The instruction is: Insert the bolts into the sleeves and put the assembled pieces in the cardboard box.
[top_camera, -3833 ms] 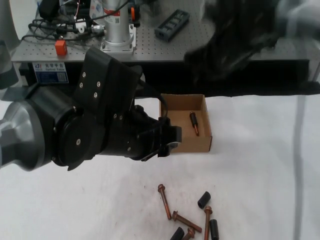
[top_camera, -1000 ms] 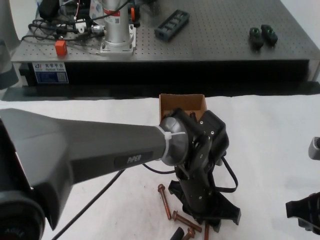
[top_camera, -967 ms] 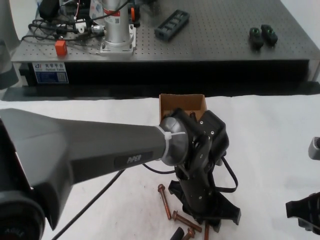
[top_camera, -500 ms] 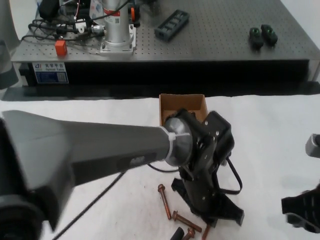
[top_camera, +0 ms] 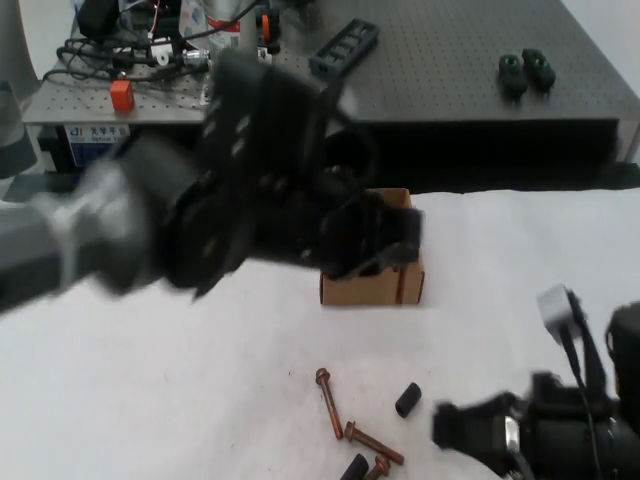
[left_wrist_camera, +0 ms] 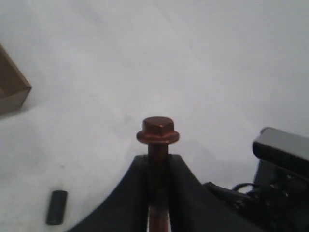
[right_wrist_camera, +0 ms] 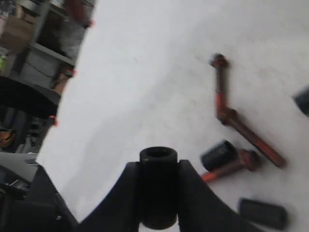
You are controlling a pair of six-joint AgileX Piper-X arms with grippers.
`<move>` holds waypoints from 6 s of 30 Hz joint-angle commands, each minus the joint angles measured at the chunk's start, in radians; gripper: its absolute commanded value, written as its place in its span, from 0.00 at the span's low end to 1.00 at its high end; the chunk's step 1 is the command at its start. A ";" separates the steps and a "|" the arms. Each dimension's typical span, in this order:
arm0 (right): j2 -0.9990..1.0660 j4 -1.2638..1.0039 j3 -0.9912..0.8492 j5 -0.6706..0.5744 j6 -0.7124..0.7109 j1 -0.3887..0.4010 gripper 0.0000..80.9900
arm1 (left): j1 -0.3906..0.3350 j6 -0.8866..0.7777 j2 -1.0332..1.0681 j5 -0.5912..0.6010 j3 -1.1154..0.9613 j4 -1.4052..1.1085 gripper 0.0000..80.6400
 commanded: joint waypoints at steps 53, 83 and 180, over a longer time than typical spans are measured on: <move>0.358 -0.081 -0.408 0.428 -0.170 -0.130 0.05 | 0.008 -0.029 -0.035 -0.369 0.068 -0.115 0.61; 1.067 0.607 -1.282 0.426 -0.390 -0.111 0.43 | 0.013 0.047 -0.035 -0.653 0.068 0.191 0.57; 0.067 0.940 -0.359 0.479 -0.517 -0.296 0.06 | -0.185 0.696 0.385 -0.531 -0.218 0.690 0.44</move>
